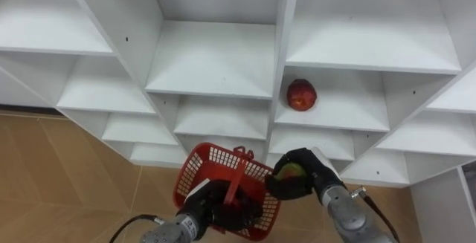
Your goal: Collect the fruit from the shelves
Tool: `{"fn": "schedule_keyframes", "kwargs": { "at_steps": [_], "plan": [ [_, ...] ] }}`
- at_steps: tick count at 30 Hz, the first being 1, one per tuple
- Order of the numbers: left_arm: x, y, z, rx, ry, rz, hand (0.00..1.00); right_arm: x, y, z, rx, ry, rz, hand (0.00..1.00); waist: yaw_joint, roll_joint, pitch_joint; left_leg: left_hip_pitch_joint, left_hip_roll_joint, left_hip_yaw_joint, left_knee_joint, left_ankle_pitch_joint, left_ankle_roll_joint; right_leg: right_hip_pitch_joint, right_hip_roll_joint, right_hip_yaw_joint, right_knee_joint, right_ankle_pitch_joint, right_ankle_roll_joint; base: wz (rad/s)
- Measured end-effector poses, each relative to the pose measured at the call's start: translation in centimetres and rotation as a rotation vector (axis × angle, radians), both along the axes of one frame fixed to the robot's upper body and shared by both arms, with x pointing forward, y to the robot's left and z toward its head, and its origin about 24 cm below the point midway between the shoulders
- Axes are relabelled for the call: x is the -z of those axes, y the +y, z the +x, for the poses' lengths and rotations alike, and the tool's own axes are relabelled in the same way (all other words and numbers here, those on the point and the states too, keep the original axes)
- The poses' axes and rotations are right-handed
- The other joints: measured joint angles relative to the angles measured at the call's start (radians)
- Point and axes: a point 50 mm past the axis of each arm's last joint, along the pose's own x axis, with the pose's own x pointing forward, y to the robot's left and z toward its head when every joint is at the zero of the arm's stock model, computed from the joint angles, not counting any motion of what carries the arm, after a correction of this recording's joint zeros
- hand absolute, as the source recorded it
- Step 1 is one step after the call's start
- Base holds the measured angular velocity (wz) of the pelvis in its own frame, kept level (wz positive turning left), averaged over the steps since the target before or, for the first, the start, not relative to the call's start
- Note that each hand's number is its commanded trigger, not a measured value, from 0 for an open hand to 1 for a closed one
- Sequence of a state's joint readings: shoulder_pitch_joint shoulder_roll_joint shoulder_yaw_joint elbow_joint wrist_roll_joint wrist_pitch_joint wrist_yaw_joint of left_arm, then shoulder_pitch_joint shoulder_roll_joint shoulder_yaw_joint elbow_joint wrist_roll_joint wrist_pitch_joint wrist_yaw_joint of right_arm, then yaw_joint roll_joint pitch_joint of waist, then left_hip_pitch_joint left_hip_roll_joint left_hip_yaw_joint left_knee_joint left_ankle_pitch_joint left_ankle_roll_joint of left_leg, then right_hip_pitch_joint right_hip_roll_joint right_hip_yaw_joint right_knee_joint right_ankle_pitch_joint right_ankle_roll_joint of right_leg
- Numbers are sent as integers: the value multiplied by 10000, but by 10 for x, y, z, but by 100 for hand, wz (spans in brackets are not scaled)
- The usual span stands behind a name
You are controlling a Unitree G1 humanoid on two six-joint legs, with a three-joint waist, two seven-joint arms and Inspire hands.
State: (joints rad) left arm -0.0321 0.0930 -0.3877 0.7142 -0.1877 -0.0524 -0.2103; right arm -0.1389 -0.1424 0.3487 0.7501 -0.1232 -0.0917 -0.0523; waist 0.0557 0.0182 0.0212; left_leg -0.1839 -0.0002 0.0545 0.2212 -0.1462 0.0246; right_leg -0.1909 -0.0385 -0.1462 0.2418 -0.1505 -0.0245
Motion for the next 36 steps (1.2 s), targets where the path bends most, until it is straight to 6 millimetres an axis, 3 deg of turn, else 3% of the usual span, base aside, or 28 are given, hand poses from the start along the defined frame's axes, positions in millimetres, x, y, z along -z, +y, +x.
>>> {"fn": "schedule_keyframes", "kwargs": {
  "at_steps": [10, 30, 32, 33, 36],
  "plan": [
    [0, -1, 0, -7, 14, -19, 100, 2, 5, 2, 216, 146, 179, 100, 39, 86, 47, -7, 2, 2, -26, 0, 0, -30, 3, 28, -38, 0, 0, 0],
    [-7, -5, 12, -358, -144, -653, 100, 11, 13, 0, 558, 889, 623, 100, 32, 132, 22, -74, 16, 0, 9, 0, -1, -61, 33, -12, -34, 8, -14, 0],
    [-7, -5, 12, -325, -138, -652, 100, 11, 13, -1, 527, 895, 617, 56, 32, 133, 21, -73, 16, 0, 11, 0, -1, -61, 33, 8, -28, 9, -15, 0],
    [-7, -5, 12, -324, -138, -644, 100, 11, 13, -1, 519, 896, 610, 0, 31, 134, 20, -73, 16, 0, 12, 1, -1, -61, 33, 12, -26, 10, -16, 0],
    [-7, -5, 12, -308, -135, -639, 100, 12, 13, -1, 513, 899, 597, 0, 30, 134, 20, -71, 18, 0, 15, 1, -1, -61, 32, 19, -19, 11, -18, 0]
  ]
}}
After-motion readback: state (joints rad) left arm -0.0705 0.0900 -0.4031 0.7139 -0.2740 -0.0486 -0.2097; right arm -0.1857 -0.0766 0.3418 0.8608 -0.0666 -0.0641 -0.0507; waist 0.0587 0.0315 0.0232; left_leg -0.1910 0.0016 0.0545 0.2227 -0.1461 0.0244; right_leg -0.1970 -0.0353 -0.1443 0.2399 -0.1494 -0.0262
